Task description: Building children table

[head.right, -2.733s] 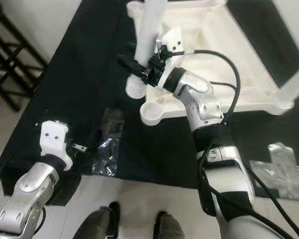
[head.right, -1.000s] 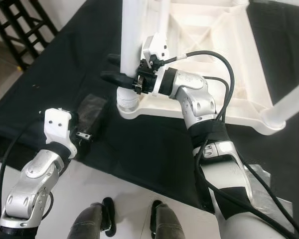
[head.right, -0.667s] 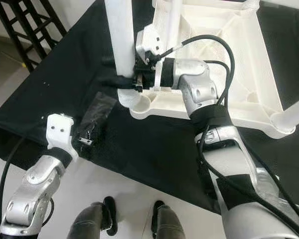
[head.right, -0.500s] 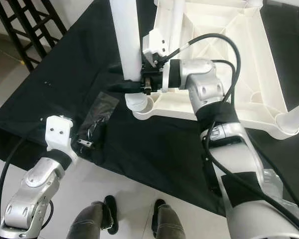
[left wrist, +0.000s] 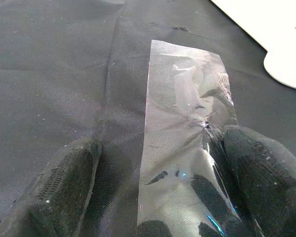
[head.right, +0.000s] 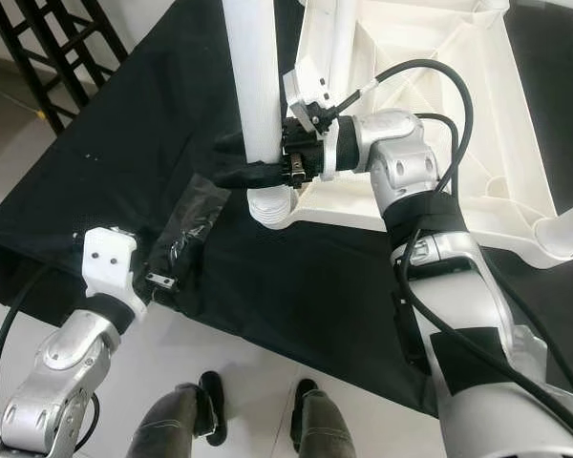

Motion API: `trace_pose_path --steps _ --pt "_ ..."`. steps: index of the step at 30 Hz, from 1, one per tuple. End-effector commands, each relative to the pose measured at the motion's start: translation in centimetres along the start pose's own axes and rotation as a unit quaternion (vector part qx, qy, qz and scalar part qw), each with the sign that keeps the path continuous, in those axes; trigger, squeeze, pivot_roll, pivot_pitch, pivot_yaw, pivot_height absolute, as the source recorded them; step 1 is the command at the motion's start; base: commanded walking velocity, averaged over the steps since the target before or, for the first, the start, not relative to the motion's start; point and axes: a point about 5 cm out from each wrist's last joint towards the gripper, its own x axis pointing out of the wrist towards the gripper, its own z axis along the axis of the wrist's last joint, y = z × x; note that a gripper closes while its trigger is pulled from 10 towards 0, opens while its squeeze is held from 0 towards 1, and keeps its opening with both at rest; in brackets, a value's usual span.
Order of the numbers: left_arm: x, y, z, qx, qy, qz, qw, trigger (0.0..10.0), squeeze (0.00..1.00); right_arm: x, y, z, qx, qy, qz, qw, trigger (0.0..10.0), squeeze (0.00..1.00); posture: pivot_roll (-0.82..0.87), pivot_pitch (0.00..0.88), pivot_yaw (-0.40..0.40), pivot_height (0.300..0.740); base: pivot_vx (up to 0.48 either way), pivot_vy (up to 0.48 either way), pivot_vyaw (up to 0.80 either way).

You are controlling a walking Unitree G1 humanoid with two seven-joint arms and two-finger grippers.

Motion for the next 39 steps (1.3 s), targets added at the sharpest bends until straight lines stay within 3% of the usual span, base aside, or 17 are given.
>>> trace_pose_path --steps 1,7,16,25,29,39 --pt "-0.7 -0.1 -0.6 -0.005 0.020 -0.003 1.000 10.0 0.00 -0.3 0.2 -0.4 0.008 -0.001 0.011 1.000 10.0 0.00 0.17 0.389 -0.026 0.740 0.000 0.000 0.00" --pt "-1.1 0.0 -0.3 -0.004 0.018 -0.002 1.000 10.0 0.00 -0.7 0.1 -0.7 0.015 0.002 0.007 1.000 10.0 0.00 0.18 0.405 -0.021 0.740 0.000 0.000 0.00" --pt "-2.0 1.5 1.7 0.013 -0.019 0.000 1.000 10.0 0.00 -1.7 -0.2 -1.1 0.028 -0.001 -0.021 0.999 10.0 0.00 0.21 0.421 -0.006 0.740 0.000 0.000 0.00" --pt "-3.3 2.2 2.0 0.028 -0.015 -0.010 0.999 10.0 0.00 -2.2 0.1 -1.9 0.041 0.011 -0.019 0.999 10.0 0.00 0.21 0.427 -0.001 0.740 0.000 0.000 0.00" --pt "-3.4 2.1 2.2 0.028 -0.016 -0.030 0.999 10.0 0.00 -1.7 0.4 -3.0 0.025 0.063 -0.009 0.998 10.0 0.00 0.22 0.428 -0.003 0.740 0.000 0.000 0.00" --pt "-3.4 1.5 2.4 0.033 -0.018 -0.076 0.996 10.0 0.00 -0.3 0.5 -3.2 0.000 0.086 0.013 0.996 10.0 0.00 0.21 0.424 -0.007 0.740 0.000 0.000 0.00"
